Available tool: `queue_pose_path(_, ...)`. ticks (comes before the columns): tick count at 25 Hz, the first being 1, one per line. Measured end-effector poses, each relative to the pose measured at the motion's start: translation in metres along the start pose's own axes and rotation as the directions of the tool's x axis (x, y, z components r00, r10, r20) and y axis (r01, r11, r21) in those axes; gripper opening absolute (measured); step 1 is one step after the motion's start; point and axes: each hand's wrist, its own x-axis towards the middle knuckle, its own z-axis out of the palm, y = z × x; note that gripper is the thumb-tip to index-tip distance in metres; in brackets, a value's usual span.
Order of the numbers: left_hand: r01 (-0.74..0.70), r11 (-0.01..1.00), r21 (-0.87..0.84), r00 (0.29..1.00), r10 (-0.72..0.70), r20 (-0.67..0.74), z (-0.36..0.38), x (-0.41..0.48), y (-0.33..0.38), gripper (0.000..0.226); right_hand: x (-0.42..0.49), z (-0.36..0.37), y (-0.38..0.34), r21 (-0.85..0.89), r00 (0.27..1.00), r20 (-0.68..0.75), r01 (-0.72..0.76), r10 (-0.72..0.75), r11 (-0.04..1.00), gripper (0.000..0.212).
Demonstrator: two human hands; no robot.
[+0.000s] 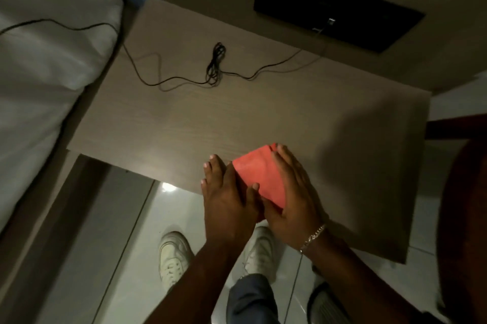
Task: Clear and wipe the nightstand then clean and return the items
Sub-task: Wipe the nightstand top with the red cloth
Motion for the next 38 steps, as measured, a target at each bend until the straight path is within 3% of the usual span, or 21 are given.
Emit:
queue_pose_path(2, 0.003, 0.998, -0.064, 1.000, -0.001, 0.029, 0.010, -0.007, 0.016, 0.054, -0.015, -0.010, 0.009, 0.017, 0.992, -0.089, -0.091, 0.092, 0.996, 0.080)
queue_pose_path(6, -0.010, 0.925, -0.379, 1.000, 0.017, 0.014, 0.013, -0.023, 0.038, 0.031, -0.025, -0.014, 0.011, 0.023, 0.985, -0.082, -0.151, 0.152, 0.988, 0.079)
queue_pose_path(10, 0.123, 0.720, -0.683, 0.988, -0.023, 0.154, -0.014, -0.014, 0.038, 0.029, -0.020, -0.021, -0.006, 0.199, 0.977, -0.096, -0.170, 0.192, 0.965, 0.078)
queue_pose_path(12, 0.125, 0.668, -0.734, 0.987, -0.007, 0.162, -0.036, -0.007, 0.029, 0.031, -0.011, -0.022, -0.027, 0.360, 0.954, -0.044, -0.261, 0.296, 0.895, 0.092)
queue_pose_path(15, 0.129, 0.603, -0.787, 0.990, -0.039, 0.133, -0.078, 0.002, 0.011, 0.034, 0.016, -0.023, -0.062, 0.622, 0.915, 0.124, -0.372, 0.383, 0.688, 0.104)
queue_pose_path(18, 0.101, 0.526, -0.845, 0.995, -0.055, 0.085, -0.133, 0.003, 0.000, 0.032, 0.041, -0.020, -0.115, 0.767, 0.918, 0.295, -0.392, 0.263, 0.507, 0.074)
queue_pose_path(21, 0.005, 0.530, -0.848, 0.992, -0.108, -0.061, -0.188, -0.001, -0.014, 0.029, 0.055, -0.003, -0.176, 0.744, 0.910, 0.372, -0.410, 0.183, 0.528, 0.049)
queue_pose_path(25, -0.106, 0.561, -0.821, 0.955, -0.173, -0.242, -0.261, -0.012, -0.039, 0.027, 0.068, 0.022, -0.251, 0.732, 0.904, 0.395, -0.416, 0.160, 0.540, 0.044)
queue_pose_path(28, -0.170, 0.555, -0.814, 0.885, -0.278, -0.374, -0.320, -0.018, -0.068, 0.025, 0.075, 0.032, -0.296, 0.742, 0.920, 0.368, -0.380, 0.137, 0.552, 0.034)
queue_pose_path(30, -0.213, 0.609, -0.764, 0.815, -0.321, -0.483, -0.359, -0.019, -0.089, 0.021, 0.080, 0.033, -0.316, 0.747, 0.921, 0.371, -0.374, 0.121, 0.550, 0.031)
queue_pose_path(34, -0.243, 0.786, -0.569, 0.623, -0.324, -0.712, -0.430, -0.014, -0.131, 0.020, 0.093, 0.043, -0.332, 0.701, 0.921, 0.344, -0.381, 0.182, 0.603, 0.032)
queue_pose_path(38, -0.227, 0.897, -0.379, 0.399, -0.269, -0.876, -0.480, 0.006, -0.160, 0.021, 0.106, 0.065, -0.308, 0.605, 0.897, 0.313, -0.442, 0.312, 0.662, 0.029)
